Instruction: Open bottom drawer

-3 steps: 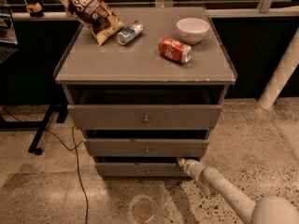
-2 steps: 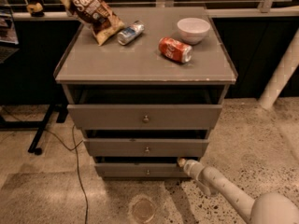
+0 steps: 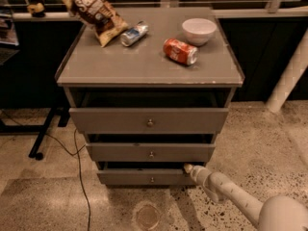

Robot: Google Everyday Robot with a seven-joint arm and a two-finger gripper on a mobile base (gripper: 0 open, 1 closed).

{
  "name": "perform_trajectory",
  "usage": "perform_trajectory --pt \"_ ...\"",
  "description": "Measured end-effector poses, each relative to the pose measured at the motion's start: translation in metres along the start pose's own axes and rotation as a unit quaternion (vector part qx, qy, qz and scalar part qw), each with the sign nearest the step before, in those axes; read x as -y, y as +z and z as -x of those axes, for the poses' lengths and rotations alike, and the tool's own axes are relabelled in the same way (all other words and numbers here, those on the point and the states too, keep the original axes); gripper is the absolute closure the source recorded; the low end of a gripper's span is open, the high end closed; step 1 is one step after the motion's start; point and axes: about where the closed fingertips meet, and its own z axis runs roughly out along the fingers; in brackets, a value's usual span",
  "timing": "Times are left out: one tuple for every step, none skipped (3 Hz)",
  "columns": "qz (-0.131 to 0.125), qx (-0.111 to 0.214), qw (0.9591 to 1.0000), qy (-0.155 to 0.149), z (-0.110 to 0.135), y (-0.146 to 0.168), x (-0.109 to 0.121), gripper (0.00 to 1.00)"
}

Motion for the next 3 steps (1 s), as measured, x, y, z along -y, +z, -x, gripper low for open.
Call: perform_trajectory --pt "0.000 0.000 1.0000 0.000 0.002 -0.002 -0.001 1.00" --pt "-0.021 -0.025 0.9992 0.021 -0.007 -0.010 0.005 1.00" --pt "-0.060 -0.071 0.9940 0.058 -0.021 -0.028 0.014 1.00"
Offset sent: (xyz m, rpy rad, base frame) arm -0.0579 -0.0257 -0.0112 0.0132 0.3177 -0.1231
